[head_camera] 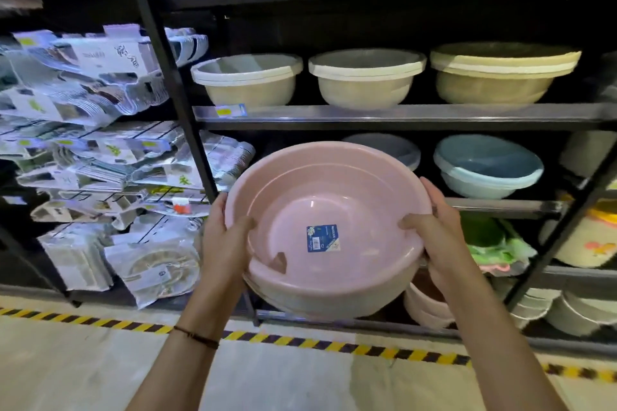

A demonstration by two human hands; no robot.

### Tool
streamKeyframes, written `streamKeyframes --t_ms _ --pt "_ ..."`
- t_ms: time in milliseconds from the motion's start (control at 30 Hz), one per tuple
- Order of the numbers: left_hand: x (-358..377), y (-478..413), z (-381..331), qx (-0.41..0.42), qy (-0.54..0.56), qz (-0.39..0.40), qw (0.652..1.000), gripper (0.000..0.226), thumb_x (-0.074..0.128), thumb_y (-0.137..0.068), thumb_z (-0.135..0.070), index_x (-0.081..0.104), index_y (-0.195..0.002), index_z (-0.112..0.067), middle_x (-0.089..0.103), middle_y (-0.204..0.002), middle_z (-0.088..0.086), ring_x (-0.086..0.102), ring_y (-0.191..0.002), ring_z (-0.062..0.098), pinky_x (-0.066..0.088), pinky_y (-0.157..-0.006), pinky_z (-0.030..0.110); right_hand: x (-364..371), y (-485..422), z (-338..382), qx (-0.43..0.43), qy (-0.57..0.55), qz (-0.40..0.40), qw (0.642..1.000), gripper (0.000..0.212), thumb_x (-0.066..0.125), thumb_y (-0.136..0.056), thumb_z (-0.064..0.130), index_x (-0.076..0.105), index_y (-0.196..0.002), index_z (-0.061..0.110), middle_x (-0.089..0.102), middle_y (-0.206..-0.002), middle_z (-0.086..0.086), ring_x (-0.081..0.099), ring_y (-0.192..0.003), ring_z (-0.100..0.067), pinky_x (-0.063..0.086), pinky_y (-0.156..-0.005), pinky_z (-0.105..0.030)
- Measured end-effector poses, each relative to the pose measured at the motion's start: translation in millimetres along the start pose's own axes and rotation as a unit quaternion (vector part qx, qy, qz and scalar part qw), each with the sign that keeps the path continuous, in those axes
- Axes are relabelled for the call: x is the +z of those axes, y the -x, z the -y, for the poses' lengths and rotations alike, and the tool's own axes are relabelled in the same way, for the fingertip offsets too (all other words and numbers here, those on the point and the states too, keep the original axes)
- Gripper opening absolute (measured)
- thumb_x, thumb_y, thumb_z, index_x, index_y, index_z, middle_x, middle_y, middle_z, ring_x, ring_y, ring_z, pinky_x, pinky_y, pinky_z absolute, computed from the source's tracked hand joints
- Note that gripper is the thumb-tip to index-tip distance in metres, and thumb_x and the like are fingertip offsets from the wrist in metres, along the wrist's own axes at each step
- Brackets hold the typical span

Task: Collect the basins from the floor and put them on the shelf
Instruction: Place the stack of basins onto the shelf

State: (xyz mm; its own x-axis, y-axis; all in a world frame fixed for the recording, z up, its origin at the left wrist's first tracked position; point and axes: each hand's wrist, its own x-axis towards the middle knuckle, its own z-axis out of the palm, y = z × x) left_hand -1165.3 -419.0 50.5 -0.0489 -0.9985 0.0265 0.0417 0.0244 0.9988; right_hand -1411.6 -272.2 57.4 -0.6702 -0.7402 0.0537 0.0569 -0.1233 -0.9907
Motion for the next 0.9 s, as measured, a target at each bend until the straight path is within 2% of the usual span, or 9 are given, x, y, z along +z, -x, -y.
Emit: streamKeyframes --t_ms 67,100,167,267,433,567,633,700,900 --pt "-18.0 -22.7 -10.0 -0.03 0.027 0.016 0.999 0.055 0.064 -0.09 -0.005 0.055 -0.135 -0.035 0.068 -0.113 0.001 0.07 -0.096 0.033 0.061 -0.052 0.035 29.0 4.2 0.9 0.003 -0.012 -0.022 1.0 0.077 0.064 -0.079 -0.007 0.067 -0.102 0.066 0.074 -0.109 0.016 0.065 -0.114 -0.023 0.059 -0.084 -0.042" --pt "-25.9 -33.6 -13.8 -0.047 0.043 0.023 0.998 0.052 0.066 -0.089 -0.008 0.054 -0.132 -0.035 0.067 -0.114 0.004 0.07 -0.097 0.036 0.064 -0.055 0.044 42.8 5.5 1.6 0.001 -0.015 -0.029 0.999 0.073 0.066 -0.076 -0.001 0.068 -0.1 0.068 0.075 -0.107 0.018 0.066 -0.113 -0.021 0.058 -0.082 -0.041" --pt "-39.2 -52.3 -20.5 -0.06 0.04 0.042 0.996 0.043 0.066 -0.083 -0.016 0.056 -0.116 -0.04 0.066 -0.119 0.01 0.069 -0.104 0.039 0.064 -0.075 0.065 67.6 6.0 -0.8 -0.007 -0.017 -0.04 0.999 0.067 0.066 -0.067 0.011 0.07 -0.097 0.07 0.077 -0.101 0.023 0.067 -0.109 -0.018 0.056 -0.078 -0.036" --pt "-53.5 -77.3 -22.0 -0.067 0.038 0.069 0.995 0.035 0.064 -0.086 -0.013 0.055 -0.106 -0.041 0.066 -0.118 0.012 0.068 -0.1 0.037 0.064 -0.071 0.065 94.5 -0.2 -12.0 -0.007 -0.031 -0.056 0.998 0.063 0.065 -0.065 0.014 0.074 -0.114 0.054 0.08 -0.108 0.011 0.07 -0.109 -0.024 0.056 -0.08 -0.038" --pt "-62.9 -133.2 -5.4 -0.108 0.07 0.117 0.985 0.047 0.057 -0.089 -0.002 0.064 -0.106 -0.044 0.064 -0.116 0.013 0.065 -0.098 0.043 0.058 -0.059 0.076 124.2 -34.0 -36.5 -0.003 -0.028 -0.064 0.998 0.057 0.065 -0.07 0.013 0.075 -0.119 0.04 0.08 -0.113 -0.001 0.07 -0.112 -0.035 0.056 -0.081 -0.041" --pt "-54.0 -177.0 17.1 -0.118 0.078 0.104 0.984 0.055 0.054 -0.087 0.005 0.065 -0.126 -0.033 0.067 -0.117 0.015 0.066 -0.097 0.039 0.062 -0.056 0.067 136.7 -78.5 -64.3 0.004 -0.04 -0.08 0.996 0.065 0.067 -0.069 0.011 0.074 -0.126 0.042 0.08 -0.117 -0.001 0.071 -0.115 -0.035 0.06 -0.08 -0.042" --pt "-46.8 -196.8 25.9 -0.119 0.074 0.089 0.986 0.057 0.055 -0.087 0.006 0.065 -0.13 -0.03 0.069 -0.117 0.015 0.068 -0.093 0.034 0.063 -0.048 0.046 141.7 -102.7 -79.6 0.003 -0.056 -0.085 0.995 0.065 0.066 -0.076 0.004 0.075 -0.129 0.04 0.08 -0.119 -0.002 0.072 -0.115 -0.034 0.064 -0.081 -0.044" --pt "-37.8 -216.5 34.7 -0.124 0.065 0.076 0.987 0.054 0.056 -0.086 0.004 0.069 -0.125 -0.031 0.073 -0.114 0.014 0.07 -0.088 0.031 0.058 -0.045 0.031 147.2 -124.1 -91.7 0.003 -0.052 -0.089 0.995 0.064 0.064 -0.086 -0.004 0.073 -0.134 0.037 0.079 -0.125 -0.002 0.07 -0.12 -0.035 0.063 -0.095 -0.055" --pt "-7.5 -265.7 59.6 -0.124 0.082 0.029 0.988 0.05 0.06 -0.079 -0.002 0.076 -0.107 -0.04 0.077 -0.105 0.01 0.072 -0.083 0.028 0.058 -0.046 0.027 164.8 -184.4 -115.4 0.023 -0.045 -0.095 0.994 0.067 0.058 -0.094 -0.009 0.062 -0.15 0.028 0.072 -0.137 -0.009 0.064 -0.13 -0.041 0.051 -0.11 -0.068"
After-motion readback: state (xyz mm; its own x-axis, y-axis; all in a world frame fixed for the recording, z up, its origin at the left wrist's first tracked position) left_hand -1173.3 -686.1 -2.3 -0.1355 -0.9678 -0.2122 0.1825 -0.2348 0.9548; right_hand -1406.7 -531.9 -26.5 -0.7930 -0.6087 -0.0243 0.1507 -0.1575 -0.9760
